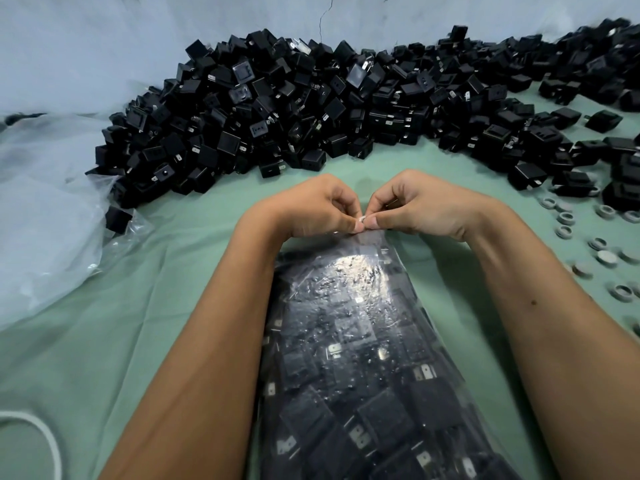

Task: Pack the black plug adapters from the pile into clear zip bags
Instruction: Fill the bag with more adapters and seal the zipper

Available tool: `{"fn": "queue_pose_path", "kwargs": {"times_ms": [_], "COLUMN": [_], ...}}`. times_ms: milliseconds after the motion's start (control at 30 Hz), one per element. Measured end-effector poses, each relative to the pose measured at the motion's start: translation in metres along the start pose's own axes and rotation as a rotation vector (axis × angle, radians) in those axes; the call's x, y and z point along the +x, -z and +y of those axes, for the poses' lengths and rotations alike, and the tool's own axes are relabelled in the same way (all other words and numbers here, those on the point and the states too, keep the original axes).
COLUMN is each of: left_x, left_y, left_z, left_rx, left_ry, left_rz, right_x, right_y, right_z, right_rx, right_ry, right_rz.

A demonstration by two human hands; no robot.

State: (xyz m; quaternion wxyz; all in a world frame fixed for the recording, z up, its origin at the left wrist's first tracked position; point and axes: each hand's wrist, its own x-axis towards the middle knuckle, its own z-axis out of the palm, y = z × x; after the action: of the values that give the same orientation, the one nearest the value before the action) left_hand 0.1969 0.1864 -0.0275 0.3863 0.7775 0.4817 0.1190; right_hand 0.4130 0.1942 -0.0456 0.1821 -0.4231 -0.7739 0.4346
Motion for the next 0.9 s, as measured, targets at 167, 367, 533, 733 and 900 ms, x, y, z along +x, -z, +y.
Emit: {"fn": "queue_pose_path", "kwargs": {"times_ms": [167, 367, 533, 733, 900], "left_x": [0.000, 0.004, 0.005, 0.000, -0.006], "left_y": [-0.001, -0.005, -0.005, -0.003, 0.007], "left_z": [0.002, 0.008, 0.007, 0.006, 0.003], "left_rx": [0.009, 0.054, 0.095, 0.042, 0.096], "left_ry": [-0.008, -0.017, -0.022, 0.001, 0.047], "left_rz": [-0.006, 0.031, 0.010, 0.019, -0.046], "right_x": [-0.005, -0.004, -0.006, -0.007, -0.007], "right_y": [0.009, 0.005, 0.008, 0.008, 0.008], "right_z": [0.002, 0.002, 0.003, 0.003, 0.003], "right_rx": [0.046, 0.021, 0.082, 0.061, 0.061], "right_ry": [-0.080, 0.002, -0.062, -0.061, -0.072], "right_rz": [-0.019, 0.029, -0.003, 0.021, 0.024]}}
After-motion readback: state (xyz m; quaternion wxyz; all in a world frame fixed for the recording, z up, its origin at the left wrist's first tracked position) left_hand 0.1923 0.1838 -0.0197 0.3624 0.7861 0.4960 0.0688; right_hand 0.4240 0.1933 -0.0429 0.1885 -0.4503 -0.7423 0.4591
